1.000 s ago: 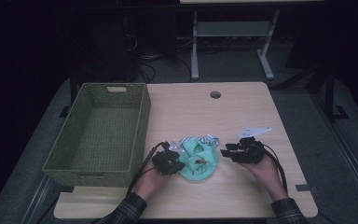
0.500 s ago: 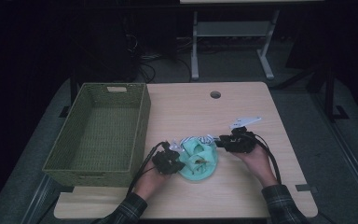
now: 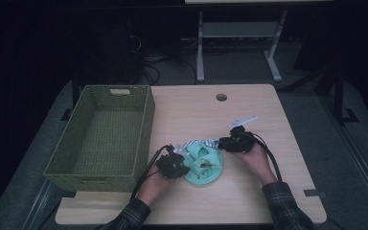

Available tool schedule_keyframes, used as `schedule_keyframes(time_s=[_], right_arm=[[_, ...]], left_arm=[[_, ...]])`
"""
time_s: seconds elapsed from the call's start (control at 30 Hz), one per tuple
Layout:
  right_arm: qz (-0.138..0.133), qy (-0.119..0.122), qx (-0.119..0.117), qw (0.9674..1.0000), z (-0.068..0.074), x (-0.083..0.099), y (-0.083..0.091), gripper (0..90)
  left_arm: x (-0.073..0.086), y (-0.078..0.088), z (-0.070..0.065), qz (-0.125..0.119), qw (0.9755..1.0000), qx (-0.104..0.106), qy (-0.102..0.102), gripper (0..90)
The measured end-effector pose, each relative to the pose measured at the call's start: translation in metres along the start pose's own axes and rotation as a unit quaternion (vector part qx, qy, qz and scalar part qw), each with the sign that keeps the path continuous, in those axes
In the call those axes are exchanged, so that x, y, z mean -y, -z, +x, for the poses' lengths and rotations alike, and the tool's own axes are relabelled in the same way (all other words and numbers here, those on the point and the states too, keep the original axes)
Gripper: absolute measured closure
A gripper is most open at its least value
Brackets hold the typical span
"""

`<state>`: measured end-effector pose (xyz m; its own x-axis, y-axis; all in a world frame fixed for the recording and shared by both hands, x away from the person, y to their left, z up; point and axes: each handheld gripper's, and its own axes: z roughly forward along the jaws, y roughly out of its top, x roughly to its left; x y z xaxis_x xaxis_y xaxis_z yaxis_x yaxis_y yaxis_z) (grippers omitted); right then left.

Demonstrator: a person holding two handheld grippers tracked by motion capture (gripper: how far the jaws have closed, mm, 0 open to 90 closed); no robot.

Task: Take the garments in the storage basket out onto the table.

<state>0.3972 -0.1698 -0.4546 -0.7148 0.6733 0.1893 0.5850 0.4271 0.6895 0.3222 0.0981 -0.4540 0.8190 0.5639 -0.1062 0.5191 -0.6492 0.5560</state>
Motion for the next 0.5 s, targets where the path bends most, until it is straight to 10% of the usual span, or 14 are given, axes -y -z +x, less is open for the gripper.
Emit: schedule_keyframes(time_s=[0.5], right_arm=[[0.024, 0.044, 0.006, 0.9987, 0.016, 0.000, -0.023, 87.7]], left_arm=[[0.000, 0.000, 0.001, 0.001, 1.0000, 0.004, -0.002, 89.0]])
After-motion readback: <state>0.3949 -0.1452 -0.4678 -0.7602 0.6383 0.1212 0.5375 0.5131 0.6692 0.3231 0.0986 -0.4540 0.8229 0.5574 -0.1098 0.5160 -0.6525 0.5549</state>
